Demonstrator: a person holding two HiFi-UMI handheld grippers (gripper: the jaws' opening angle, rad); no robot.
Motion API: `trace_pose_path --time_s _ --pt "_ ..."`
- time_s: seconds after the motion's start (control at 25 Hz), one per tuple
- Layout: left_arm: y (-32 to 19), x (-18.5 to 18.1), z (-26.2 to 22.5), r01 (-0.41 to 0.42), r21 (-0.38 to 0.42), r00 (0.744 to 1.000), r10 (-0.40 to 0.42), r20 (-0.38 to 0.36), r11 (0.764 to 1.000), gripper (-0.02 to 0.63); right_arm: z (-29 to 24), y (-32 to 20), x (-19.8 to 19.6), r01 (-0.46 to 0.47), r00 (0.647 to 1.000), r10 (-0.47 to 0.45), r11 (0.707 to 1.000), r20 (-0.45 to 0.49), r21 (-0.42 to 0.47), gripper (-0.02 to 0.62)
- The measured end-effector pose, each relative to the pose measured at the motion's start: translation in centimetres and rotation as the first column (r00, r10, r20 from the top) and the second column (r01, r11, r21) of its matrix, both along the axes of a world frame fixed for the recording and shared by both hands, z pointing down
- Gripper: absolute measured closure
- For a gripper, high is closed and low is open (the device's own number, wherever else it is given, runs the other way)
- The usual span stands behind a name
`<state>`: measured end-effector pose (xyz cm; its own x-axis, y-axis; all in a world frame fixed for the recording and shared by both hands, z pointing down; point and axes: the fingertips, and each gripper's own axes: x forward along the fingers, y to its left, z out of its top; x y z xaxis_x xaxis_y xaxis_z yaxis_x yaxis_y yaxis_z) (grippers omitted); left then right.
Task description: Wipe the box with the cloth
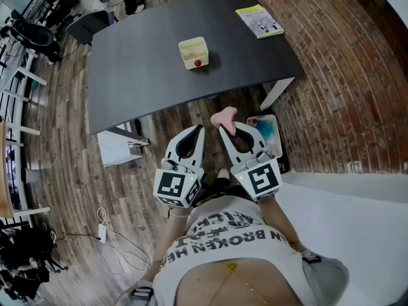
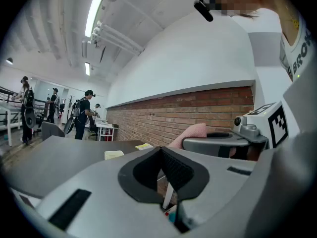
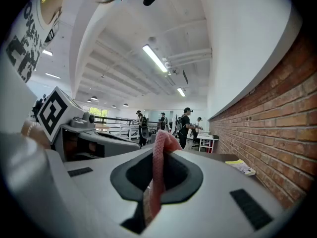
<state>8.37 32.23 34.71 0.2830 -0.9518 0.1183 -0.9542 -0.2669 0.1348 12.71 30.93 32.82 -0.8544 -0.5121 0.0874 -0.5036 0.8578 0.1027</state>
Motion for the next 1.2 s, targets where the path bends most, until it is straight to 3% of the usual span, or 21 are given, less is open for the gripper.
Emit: trace_pose_path --time_s 0.64,1.2 --pt "-4.9 -0.5 1.8 0.0 -0.034 0.999 -0.001 -0.032 0.999 0.598 1.4 -5.7 0.3 -0.014 1.0 0.015 0.999 0.018 -0.044 0.578" --pt "-20.4 -7.5 3.4 -0.11 -0.042 0.993 0.108 -0.04 0.993 0.598 3.3 -20.1 -7.7 -0.056 0.998 0.055 0.997 -0.02 -0.048 0.578"
